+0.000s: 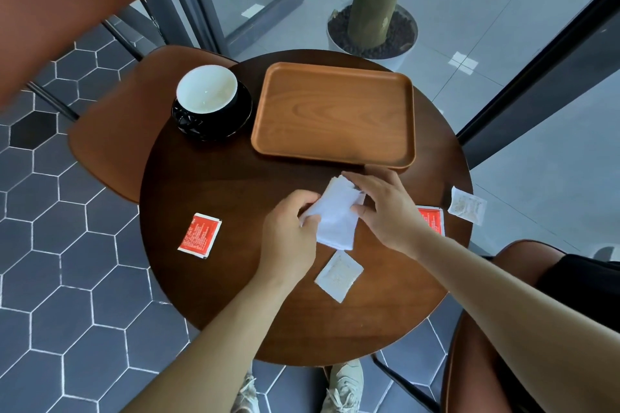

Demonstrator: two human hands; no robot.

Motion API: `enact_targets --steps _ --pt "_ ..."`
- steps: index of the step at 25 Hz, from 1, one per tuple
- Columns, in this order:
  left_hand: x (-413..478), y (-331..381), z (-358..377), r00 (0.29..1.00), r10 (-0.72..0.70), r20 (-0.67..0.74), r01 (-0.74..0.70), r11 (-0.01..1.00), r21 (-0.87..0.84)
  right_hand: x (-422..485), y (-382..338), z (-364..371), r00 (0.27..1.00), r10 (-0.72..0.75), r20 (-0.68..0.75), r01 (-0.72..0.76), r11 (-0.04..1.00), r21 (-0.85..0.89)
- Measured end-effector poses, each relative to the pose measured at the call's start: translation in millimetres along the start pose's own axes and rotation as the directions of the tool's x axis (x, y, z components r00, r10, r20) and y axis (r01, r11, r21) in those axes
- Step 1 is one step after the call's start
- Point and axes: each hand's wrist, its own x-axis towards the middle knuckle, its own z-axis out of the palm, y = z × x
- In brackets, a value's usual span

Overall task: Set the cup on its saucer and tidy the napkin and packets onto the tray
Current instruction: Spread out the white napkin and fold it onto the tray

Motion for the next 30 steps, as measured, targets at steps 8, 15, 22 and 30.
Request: enact_targets --steps 8,15,22,30 --pt "11.1 19.4 -23.6 0.989 0.017 -0.148 -0.059 0.957 -0.283 -15.3 -11.8 -34.1 0.995 0.094 0.031 -0.099 0.940 0.326" --pt "5.0 16.9 -19.4 0.951 -0.207 0.229 0.307 0.706 -0.638 -23.7 -44.2 -31.1 0.966 0.255 -0.051 -0.114 0.590 0.799" --pt "12.1 2.0 -38.6 0.996 -0.090 0.005 0.084 0.903 -0.421 -23.4 -62.8 -12.2 0.953 0.303 -0.021 -0.181 0.621 0.763" --pt "40.9 -18.2 -71.1 0.995 0.079 -0.059 -0.084 0.992 -0.092 -8.9 -100.1 3.6 0.941 0.261 -0.215 -0.202 0.943 0.263"
